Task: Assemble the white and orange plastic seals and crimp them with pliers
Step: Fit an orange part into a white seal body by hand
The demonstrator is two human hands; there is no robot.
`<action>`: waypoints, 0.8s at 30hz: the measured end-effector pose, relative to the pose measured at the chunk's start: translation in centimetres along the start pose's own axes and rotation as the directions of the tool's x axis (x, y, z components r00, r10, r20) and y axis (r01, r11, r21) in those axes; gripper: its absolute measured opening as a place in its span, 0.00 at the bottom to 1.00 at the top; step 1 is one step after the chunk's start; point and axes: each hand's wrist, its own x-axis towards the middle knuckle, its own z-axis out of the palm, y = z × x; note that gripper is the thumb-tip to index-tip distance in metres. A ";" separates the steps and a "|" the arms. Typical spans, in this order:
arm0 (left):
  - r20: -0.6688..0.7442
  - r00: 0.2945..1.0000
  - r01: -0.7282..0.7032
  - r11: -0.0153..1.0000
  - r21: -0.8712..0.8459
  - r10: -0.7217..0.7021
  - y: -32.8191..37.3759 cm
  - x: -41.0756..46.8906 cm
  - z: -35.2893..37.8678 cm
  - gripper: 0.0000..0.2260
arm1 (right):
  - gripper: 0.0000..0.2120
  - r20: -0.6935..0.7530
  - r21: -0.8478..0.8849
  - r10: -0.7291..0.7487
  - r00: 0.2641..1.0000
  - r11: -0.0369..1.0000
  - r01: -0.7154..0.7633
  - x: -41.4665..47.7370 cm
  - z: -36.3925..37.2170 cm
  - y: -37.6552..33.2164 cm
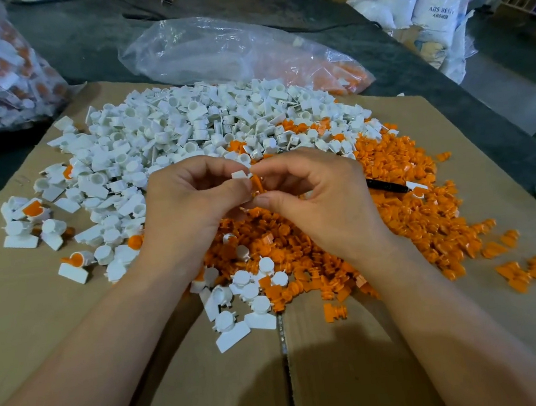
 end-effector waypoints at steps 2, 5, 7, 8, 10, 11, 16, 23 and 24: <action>0.013 1.000 0.029 0.999 -0.040 -0.028 0.0 0.1 0.0 0.12 | 0.14 -0.012 -0.022 -0.017 1.000 1.000 0.017 0.0 0.0 0.1; 0.041 0.995 0.093 0.993 -0.076 -0.090 0.1 0.1 -0.1 0.16 | 0.12 -0.005 -0.015 -0.016 1.000 1.000 0.016 0.0 0.0 0.2; 0.060 0.990 0.136 0.986 -0.091 -0.131 0.1 0.2 -0.1 0.16 | 0.13 0.006 0.006 -0.017 1.000 1.000 0.017 0.0 -0.1 0.3; 0.069 0.986 0.158 0.982 -0.106 -0.151 0.2 0.2 -0.2 0.15 | 0.13 0.013 0.013 -0.017 1.000 1.000 0.017 0.1 -0.1 0.3; 0.079 0.979 0.196 0.971 -0.134 -0.186 0.2 0.2 -0.2 0.13 | 0.13 0.027 0.021 -0.021 0.999 1.000 0.020 0.2 -0.2 0.3; 0.082 0.976 0.211 0.968 -0.138 -0.201 0.3 0.2 -0.3 0.13 | 0.13 0.030 0.023 -0.025 0.999 0.999 0.024 0.2 -0.3 0.3; 0.106 0.969 0.234 0.968 -0.089 -0.224 0.4 0.2 -0.4 0.13 | 0.14 0.033 0.025 -0.052 0.998 0.998 0.051 0.3 -0.4 0.2; 0.122 0.948 0.307 0.944 -0.123 -0.293 0.6 0.2 -0.4 0.05 | 0.17 0.062 0.071 -0.024 0.998 0.997 0.019 0.3 -0.3 0.6; 0.118 0.944 0.321 0.939 -0.127 -0.307 0.7 0.2 -0.4 0.04 | 0.19 0.076 0.080 -0.005 0.997 0.997 -0.001 0.3 -0.3 0.6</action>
